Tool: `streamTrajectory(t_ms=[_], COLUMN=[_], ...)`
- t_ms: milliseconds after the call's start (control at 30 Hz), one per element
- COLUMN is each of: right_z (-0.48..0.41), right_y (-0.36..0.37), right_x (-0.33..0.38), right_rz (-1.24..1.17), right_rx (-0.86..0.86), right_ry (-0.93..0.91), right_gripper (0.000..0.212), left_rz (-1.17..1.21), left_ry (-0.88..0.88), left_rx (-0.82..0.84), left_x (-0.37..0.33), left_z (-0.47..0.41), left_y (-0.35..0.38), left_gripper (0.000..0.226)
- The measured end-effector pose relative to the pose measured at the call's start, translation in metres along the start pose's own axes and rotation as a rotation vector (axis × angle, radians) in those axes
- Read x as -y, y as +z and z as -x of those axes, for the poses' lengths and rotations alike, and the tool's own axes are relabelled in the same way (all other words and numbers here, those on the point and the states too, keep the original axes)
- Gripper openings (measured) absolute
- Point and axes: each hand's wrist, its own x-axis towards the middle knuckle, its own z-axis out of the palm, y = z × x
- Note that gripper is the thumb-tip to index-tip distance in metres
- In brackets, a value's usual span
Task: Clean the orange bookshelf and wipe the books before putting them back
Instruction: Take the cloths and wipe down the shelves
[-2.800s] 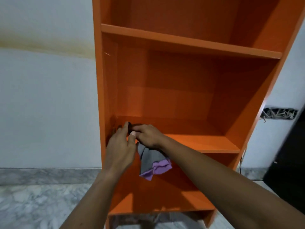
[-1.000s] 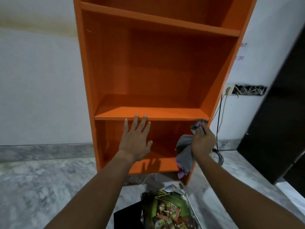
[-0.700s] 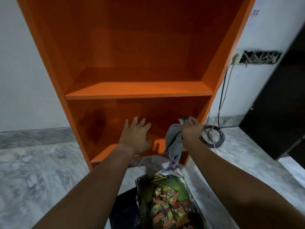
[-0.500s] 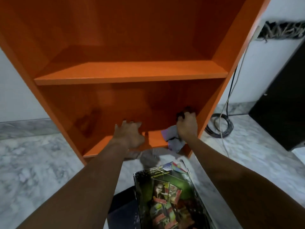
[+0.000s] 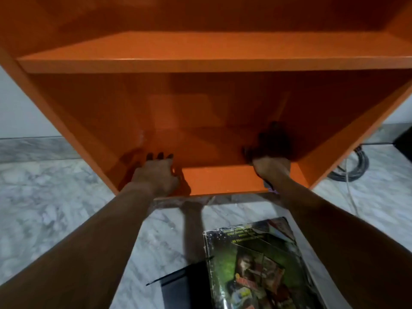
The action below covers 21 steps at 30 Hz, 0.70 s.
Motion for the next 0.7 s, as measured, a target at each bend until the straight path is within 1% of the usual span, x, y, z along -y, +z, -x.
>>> streamTrajectory(t_ms=[33, 67, 100, 167, 233, 300, 400, 467, 500, 600, 667, 700], right_z=[-0.008, -0.018, -0.026, -0.034, -0.027, -0.008, 0.036, 0.056, 0.066, 0.1, 0.12, 0.128], right_y=[0.004, 0.012, 0.022, 0.043, 0.055, 0.06, 0.06, 0.059, 0.055, 0.06, 0.063, 0.062], right_x=[0.005, 0.016, 0.028, 0.055, 0.092, 0.123, 0.155, 0.167, 0.173, 0.184, 0.187, 0.188], right_rz=[-0.096, -0.151, -0.153, -0.022, 0.065, 0.009, -0.011, -0.04, -0.079, -0.259, -0.417, -0.502], right_rx=[-0.076, -0.111, -0.079, -0.009, -0.006, 0.017, 0.046, 0.059, 0.06, 0.001, -0.033, 0.008], right_ry=[-0.006, -0.035, -0.077, -0.192, -0.352, -0.479, -0.662, -0.769, -0.81, -0.852, -0.802, -0.748], right_gripper=[0.066, 0.079, 0.084, 0.082, 0.077, 0.068, 0.064, 0.06, 0.056, 0.043, 0.041, 0.044], left_rz=[0.015, 0.025, 0.01, -0.022, -0.03, -0.012, -0.063, -0.126, -0.149, -0.152, -0.121, -0.105], left_ry=[0.004, 0.004, 0.012, 0.04, 0.052, 0.038, 0.049, 0.066, 0.049, 0.007, -0.051, -0.083], left_rx=[0.021, 0.042, 0.066, 0.105, 0.161, 0.215, 0.209, 0.219, 0.233, 0.25, 0.224, 0.192], left_x=[0.009, 0.02, 0.028, 0.042, 0.046, 0.046, 0.049, 0.051, 0.051, 0.059, 0.069, 0.072], left_z=[0.003, 0.005, 0.01, 0.015, 0.019, 0.018, 0.019, 0.024, 0.029, 0.043, 0.055, 0.063], left_y=[-0.002, -0.003, -0.003, 0.001, 0.004, 0.004, -0.003, -0.008, -0.012, -0.022, -0.025, -0.026], left_gripper=[0.058, 0.055, 0.052, 0.047, 0.036, 0.031, 0.034, 0.023, 0.022, 0.022, 0.031, 0.038])
